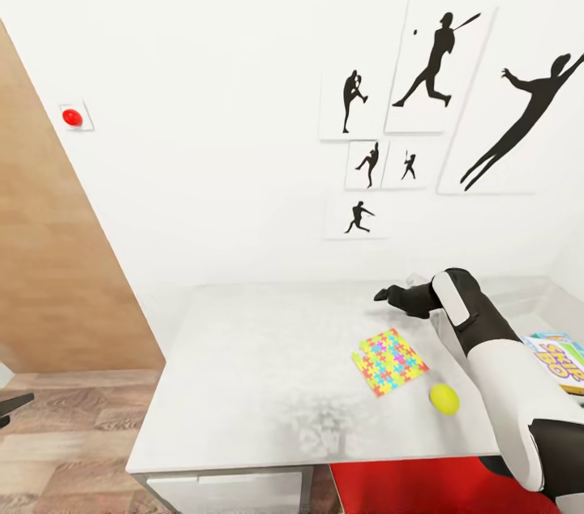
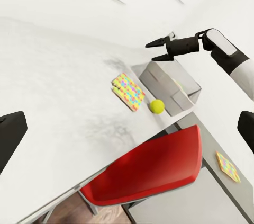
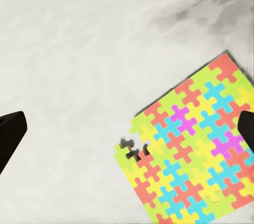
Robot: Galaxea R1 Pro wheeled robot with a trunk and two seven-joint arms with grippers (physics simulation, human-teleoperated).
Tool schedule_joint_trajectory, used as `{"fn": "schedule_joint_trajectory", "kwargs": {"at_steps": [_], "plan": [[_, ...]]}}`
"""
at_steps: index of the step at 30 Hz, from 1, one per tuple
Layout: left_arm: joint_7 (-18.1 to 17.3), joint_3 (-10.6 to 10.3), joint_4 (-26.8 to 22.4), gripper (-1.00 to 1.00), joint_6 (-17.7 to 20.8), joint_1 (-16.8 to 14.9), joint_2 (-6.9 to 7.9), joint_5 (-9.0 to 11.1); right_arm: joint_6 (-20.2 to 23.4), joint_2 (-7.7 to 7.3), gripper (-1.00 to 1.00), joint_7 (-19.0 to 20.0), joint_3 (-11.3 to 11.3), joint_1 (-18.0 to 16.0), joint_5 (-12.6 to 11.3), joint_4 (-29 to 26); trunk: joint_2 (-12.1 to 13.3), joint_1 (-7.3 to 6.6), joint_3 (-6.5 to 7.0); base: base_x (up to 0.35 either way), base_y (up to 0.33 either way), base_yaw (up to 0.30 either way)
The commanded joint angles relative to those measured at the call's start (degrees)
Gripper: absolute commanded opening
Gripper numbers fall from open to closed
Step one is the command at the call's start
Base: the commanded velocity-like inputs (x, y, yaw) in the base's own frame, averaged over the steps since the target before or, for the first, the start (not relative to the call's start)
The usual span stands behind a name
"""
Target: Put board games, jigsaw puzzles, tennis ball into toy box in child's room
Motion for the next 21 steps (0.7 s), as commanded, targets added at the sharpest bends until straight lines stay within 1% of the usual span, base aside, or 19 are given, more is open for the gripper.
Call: {"fn": "schedule_joint_trajectory", "kwargs": {"at_steps": [1,7,13,21], "plan": [[-0.1,0.0,0.0,1.0,0.6,0.0,0.03,0.1,0.2,0.0,1.0,-1.2,0.0,-0.2,-0.6,0.0,-0.1,0.03,-0.21,0.0,0.0,0.0],[-0.1,0.0,0.0,1.0,0.5,0.0,0.03,0.1,0.2,-0.03,1.0,-2.9,0.0,-1.0,-0.6,0.0,-0.1,0.03,-0.77,0.0,0.0,0.0],[-0.1,0.0,0.0,1.0,0.5,0.0,0.03,0.1,0.2,-0.09,1.0,-3.5,0.0,-1.6,-0.6,0.1,-0.1,0.03,-1.34,0.0,0.0,0.0],[-0.1,0.0,0.0,1.0,0.5,0.0,0.03,0.0,0.2,-0.23,1.0,-3.7,0.1,-2.6,-0.6,3.4,-0.1,0.03,-2.09,0.0,0.0,0.0]]}}
